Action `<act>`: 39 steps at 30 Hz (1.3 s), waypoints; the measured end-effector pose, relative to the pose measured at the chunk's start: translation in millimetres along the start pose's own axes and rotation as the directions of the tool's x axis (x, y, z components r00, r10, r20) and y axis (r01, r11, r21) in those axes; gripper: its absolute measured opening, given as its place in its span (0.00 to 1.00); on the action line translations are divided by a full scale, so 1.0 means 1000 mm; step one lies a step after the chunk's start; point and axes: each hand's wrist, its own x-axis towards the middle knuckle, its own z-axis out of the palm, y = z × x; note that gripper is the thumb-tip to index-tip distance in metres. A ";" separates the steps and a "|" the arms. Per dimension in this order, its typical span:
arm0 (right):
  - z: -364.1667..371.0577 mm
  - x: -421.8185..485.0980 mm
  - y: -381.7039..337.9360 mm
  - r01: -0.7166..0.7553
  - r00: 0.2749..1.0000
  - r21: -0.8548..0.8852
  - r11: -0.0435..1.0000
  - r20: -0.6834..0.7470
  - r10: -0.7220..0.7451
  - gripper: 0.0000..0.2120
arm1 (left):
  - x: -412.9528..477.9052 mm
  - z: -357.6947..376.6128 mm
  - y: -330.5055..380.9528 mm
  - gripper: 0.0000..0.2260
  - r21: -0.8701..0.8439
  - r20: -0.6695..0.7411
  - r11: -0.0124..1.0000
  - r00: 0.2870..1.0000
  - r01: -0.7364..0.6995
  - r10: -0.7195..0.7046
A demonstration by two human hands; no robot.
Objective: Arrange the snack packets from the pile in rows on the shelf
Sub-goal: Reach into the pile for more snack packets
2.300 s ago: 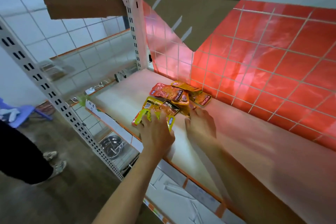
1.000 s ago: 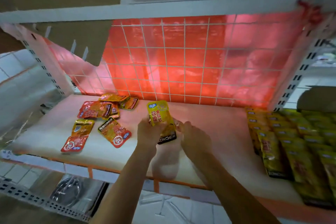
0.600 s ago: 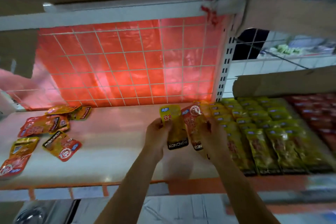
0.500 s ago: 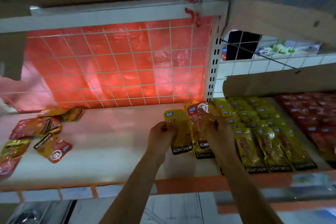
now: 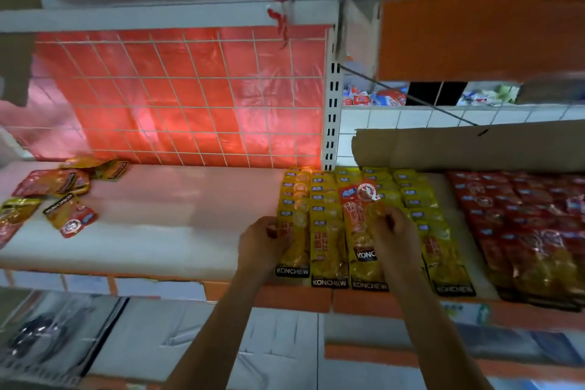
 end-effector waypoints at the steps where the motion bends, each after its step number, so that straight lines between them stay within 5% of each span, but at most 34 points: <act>1: -0.005 0.000 0.002 0.004 1.000 -0.002 1.000 0.010 -0.003 0.08 | -0.002 0.002 0.002 0.16 0.036 -0.028 0.999 1.000 0.002 -0.001; 8: -0.022 -0.003 0.020 -0.011 0.998 0.024 1.000 0.059 0.010 0.07 | -0.011 0.012 0.006 0.17 0.249 -0.132 0.968 0.990 -0.012 0.046; 15: -0.026 -0.008 0.031 -0.041 0.999 0.075 0.996 0.026 0.039 0.12 | -0.019 0.031 0.032 0.14 0.358 -0.219 0.866 0.869 -0.350 0.443; 27: -0.098 0.010 0.064 -0.032 0.991 0.068 0.997 -0.131 0.040 0.07 | -0.051 0.129 0.102 0.20 0.415 0.048 0.624 0.701 -0.662 0.712; 35: -0.219 0.042 0.098 -0.034 0.966 -0.131 0.991 -0.258 -0.001 0.20 | -0.084 0.226 0.173 0.24 0.363 0.131 0.590 0.666 -0.721 0.734; 39: -0.264 0.066 0.125 -0.027 0.960 -0.201 0.979 -0.279 -0.031 0.17 | -0.100 0.262 0.200 0.21 0.308 0.126 0.581 0.638 -0.753 0.760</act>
